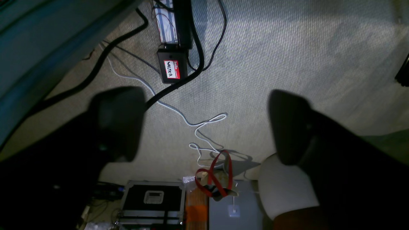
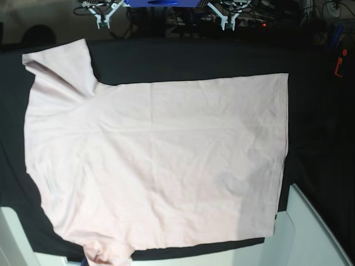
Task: Fold the T-shirt properly
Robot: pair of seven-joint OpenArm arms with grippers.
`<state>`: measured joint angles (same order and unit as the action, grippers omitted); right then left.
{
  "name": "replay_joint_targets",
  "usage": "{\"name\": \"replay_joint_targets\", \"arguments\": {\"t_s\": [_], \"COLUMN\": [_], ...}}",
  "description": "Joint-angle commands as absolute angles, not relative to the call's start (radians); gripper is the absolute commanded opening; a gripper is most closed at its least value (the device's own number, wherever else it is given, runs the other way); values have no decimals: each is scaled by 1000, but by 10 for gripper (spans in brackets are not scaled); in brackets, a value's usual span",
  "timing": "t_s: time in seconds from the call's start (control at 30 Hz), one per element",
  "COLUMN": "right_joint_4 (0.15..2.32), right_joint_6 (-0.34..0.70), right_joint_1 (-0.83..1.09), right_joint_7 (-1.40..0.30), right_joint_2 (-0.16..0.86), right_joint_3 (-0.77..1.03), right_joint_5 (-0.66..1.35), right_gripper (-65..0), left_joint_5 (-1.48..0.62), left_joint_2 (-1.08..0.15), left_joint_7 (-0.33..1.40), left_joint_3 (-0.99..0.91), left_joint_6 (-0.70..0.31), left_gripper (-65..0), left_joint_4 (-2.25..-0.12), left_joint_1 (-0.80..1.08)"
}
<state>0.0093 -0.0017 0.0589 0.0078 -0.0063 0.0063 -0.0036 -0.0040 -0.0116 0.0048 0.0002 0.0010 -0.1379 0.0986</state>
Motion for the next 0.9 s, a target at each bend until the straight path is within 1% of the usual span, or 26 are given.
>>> {"name": "replay_joint_targets", "arguments": {"t_s": [0.0,0.17,0.43,0.47,0.5,0.53,0.57,0.63,0.73,0.77,0.8,0.83,0.87], "right_joint_4": [19,87,93,93,93,93,91,90,90,90,90,90,90], "right_joint_6": [-4,-4,-4,-4,-4,-4,-4,-4,-4,-4,-4,-4,-4], "right_joint_1": [73,104,108,108,108,108,108,110,110,110,110,111,113], "right_joint_7": [7,7,2,1,1,1,1,1,1,-1,-1,-1,-1], "right_joint_2": [-8,-8,-8,-8,-8,-8,-8,-8,-7,-7,-5,-5,-5], "right_joint_3": [8,8,8,8,8,5,4,7,7,7,7,7,7], "right_joint_5": [-4,-4,-4,-4,-4,-4,-4,-4,-4,-4,-4,-4,-4], "right_gripper": [-41,-42,-51,-77,-119,-180,-251,-412,-643,-650,-643,-618,-614], "left_joint_5": [-4,-5,-5,-5,-7,-7,-7,-7,-7,-7,-7,-7,-7], "left_joint_2": [-15,-28,-30,-30,-30,-30,-30,-30,-30,-30,-30,-30,-30], "left_joint_7": [1,1,1,1,2,2,2,2,2,2,2,2,2], "left_joint_3": [2,-5,-7,-7,-7,-7,-7,-7,-7,-7,-7,-7,-7], "left_joint_6": [5,5,5,5,5,5,5,5,5,5,5,5,5], "left_gripper": [-260,-260,-267,-280,-316,-383,-464,-650,-650,-650,-650,-650,-650], "left_joint_4": [-142,-199,-225,-225,-225,-225,-225,-225,-225,-225,-225,-225,-225], "left_joint_1": [117,153,183,183,185,185,185,185,194,196,197,197,199]}}
